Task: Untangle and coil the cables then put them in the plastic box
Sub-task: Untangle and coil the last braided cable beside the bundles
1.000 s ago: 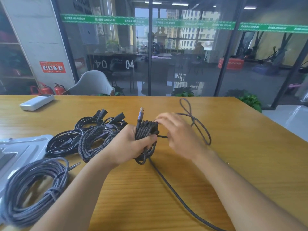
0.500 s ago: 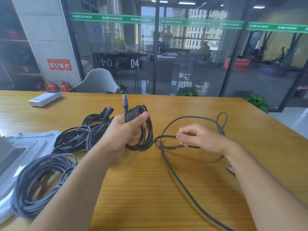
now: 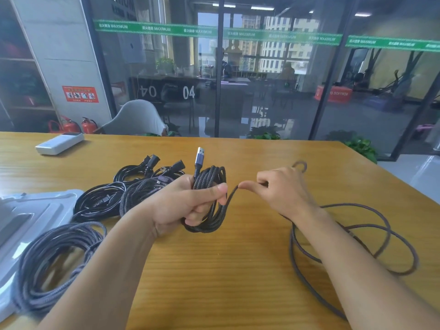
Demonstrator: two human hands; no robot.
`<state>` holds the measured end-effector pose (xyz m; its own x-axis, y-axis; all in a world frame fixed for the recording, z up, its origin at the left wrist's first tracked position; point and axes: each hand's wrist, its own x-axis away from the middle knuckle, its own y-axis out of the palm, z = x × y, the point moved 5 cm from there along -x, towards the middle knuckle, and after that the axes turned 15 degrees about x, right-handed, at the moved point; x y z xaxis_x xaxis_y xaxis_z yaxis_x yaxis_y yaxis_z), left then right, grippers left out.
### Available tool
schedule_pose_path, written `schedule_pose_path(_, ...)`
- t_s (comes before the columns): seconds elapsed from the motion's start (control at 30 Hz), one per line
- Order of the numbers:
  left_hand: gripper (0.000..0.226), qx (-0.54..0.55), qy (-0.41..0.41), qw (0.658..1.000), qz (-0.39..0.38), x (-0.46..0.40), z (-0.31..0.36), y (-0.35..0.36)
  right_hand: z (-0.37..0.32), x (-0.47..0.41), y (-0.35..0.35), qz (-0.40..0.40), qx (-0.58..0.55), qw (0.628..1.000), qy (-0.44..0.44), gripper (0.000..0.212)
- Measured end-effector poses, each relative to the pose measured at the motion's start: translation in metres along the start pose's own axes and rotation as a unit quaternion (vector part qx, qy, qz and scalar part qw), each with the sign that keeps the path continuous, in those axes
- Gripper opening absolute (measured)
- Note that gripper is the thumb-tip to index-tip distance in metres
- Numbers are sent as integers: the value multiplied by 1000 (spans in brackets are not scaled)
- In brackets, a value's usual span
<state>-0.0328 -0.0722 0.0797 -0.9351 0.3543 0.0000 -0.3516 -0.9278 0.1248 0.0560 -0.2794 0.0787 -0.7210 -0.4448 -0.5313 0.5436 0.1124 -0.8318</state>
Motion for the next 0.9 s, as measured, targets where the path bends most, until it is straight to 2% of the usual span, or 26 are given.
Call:
schedule_pose_path(0.1, 30, -72, -12, 997, 6, -4, -6, 6, -14, 0, -5, 2, -80, 994, 68, 72)
schedule_pose_path(0.17, 28, -115, -31, 993, 14, -8, -15, 14, -15, -1, -7, 4, -201, 972, 119, 69)
schedule_pose_path(0.23, 30, -152, -6, 986, 67, -14, -20, 18, -18, -1, -9, -25, -308, 941, 137, 67)
schedule_pose_path(0.33, 46, -168, 76, 969, 163, -17, -16, 11, -26, 4, -6, -110, -502, 848, 132, 52)
schedule_pose_path(0.4, 55, -133, 98, 969, 181, -15, -11, 9, -34, 9, -9, -156, -582, 791, 104, 45)
schedule_pose_path(0.47, 61, -83, 96, 976, 176, -14, -8, 12, -44, 12, -13, -189, -617, 761, 62, 39)
schedule_pose_path(0.57, 58, -39, 113, 975, 188, -12, -6, 13, -57, 17, -17, -224, -619, 752, 26, 30)
schedule_pose_path(0.73, 33, -10, 157, 955, 252, -14, -5, -2, -64, 20, -15, -256, -577, 775, 25, 29)
schedule_pose_path(0.8, 40, -40, 175, 947, 266, -15, -5, -5, -64, 21, -14, -280, -555, 783, 40, 28)
schedule_pose_path(0.83, 43, -62, 180, 943, 275, -15, -5, -6, -64, 21, -12, -275, -553, 784, 55, 26)
schedule_pose_path(0.9, 46, -105, 190, 931, 292, -15, -5, -10, -58, 17, -9, -216, -589, 770, 117, 21)
